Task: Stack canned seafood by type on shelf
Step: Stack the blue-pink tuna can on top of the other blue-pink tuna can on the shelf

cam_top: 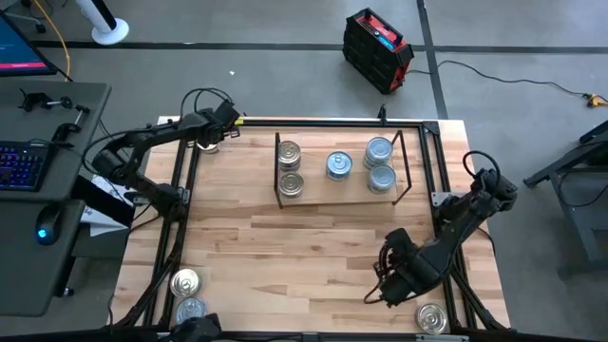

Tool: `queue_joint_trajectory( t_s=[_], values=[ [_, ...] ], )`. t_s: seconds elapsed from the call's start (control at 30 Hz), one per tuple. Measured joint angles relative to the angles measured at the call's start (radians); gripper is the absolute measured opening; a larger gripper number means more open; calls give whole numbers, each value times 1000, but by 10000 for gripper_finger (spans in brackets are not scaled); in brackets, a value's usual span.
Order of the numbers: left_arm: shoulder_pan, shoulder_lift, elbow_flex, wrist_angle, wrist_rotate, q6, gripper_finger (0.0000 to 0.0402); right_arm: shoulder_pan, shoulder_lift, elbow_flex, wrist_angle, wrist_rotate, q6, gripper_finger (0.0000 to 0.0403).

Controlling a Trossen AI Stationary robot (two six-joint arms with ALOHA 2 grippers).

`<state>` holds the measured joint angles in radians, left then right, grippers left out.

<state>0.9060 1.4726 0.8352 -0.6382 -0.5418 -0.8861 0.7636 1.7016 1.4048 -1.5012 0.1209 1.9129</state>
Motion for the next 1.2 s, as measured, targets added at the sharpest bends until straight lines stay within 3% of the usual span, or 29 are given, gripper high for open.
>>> queue_joint_trajectory(
  t_s=[0.07, 0.2, 0.63, 0.97, 1.2],
  values=[
    [-8, 16, 0, 4, -39, -13, 0, 15, 1, 0, 44, 56, 26, 23],
    [-17, 43, 0, 4, -70, -36, 0, 29, 9, 0, 74, 81, 88, 17],
    [-75, 136, 3, -78, -78, -39, 0, 36, 12, 0, 85, 142, 54, 3],
    [-382, 139, -1, -405, -15, 115, 0, 36, 12, 0, 82, 218, 6, 1],
    [-725, 130, -77, -477, 51, -129, 0, 36, 12, 0, 85, 219, -56, 0]
  ],
)
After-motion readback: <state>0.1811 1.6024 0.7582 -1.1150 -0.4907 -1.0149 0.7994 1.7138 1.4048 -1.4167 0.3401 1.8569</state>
